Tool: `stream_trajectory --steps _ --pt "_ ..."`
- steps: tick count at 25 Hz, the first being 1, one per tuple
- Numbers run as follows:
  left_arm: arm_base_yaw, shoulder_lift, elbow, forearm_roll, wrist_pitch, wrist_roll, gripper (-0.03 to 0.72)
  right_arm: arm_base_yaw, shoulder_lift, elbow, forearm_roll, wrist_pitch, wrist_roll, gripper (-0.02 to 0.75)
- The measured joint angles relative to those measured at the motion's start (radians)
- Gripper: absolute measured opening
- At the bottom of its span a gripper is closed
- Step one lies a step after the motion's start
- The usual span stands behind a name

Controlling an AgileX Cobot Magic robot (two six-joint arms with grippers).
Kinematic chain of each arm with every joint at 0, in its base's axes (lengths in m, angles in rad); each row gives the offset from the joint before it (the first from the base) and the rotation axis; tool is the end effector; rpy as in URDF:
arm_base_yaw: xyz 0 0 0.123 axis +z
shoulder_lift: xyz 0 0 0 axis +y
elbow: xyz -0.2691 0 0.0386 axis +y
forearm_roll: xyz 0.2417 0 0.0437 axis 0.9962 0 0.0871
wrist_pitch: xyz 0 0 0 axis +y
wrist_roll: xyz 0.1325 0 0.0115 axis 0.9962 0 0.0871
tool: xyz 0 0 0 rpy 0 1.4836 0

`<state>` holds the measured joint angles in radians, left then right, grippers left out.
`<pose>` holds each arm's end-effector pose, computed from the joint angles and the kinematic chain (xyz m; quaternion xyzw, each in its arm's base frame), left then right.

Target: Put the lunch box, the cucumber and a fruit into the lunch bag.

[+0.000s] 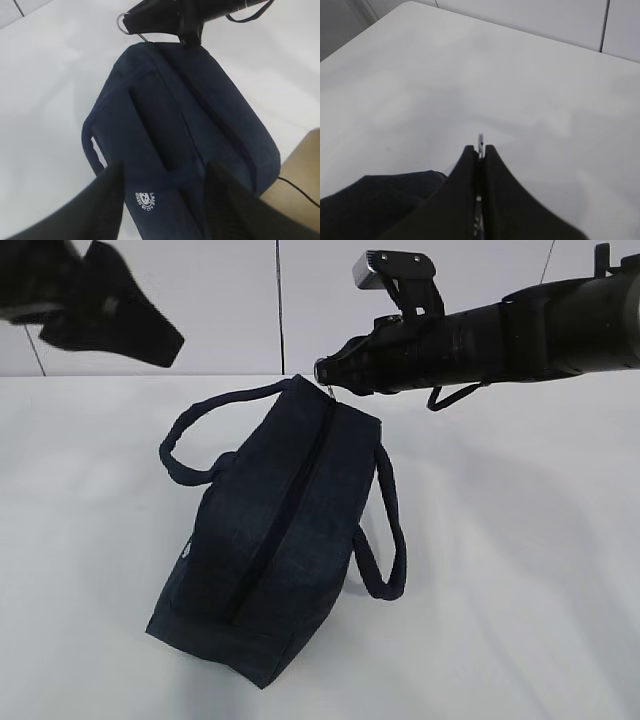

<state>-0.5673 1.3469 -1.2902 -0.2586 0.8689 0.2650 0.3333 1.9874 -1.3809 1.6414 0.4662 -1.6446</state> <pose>0.2478 -0.1887 0.3283 0.3354 0.8640 -0.1738 0.3327 0.4273 0.2111 0.1963 -0.2536 0.8022 0.2791 0.4628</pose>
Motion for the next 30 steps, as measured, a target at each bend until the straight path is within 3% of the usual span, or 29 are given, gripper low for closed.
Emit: stream_trajectory --steps 7,11,30 --pt "0.000 0.266 -0.334 -0.004 0.238 -0.033 0.372 0.000 0.000 0.000 -0.002 0.008 0.012 0.007" --pt "0.000 0.361 -0.436 -0.018 0.306 -0.045 0.372 0.000 0.000 0.000 -0.002 0.012 0.019 0.007" --pt "0.000 0.524 -0.448 -0.074 0.366 -0.049 0.373 0.000 0.000 0.000 -0.002 0.020 0.022 0.007"
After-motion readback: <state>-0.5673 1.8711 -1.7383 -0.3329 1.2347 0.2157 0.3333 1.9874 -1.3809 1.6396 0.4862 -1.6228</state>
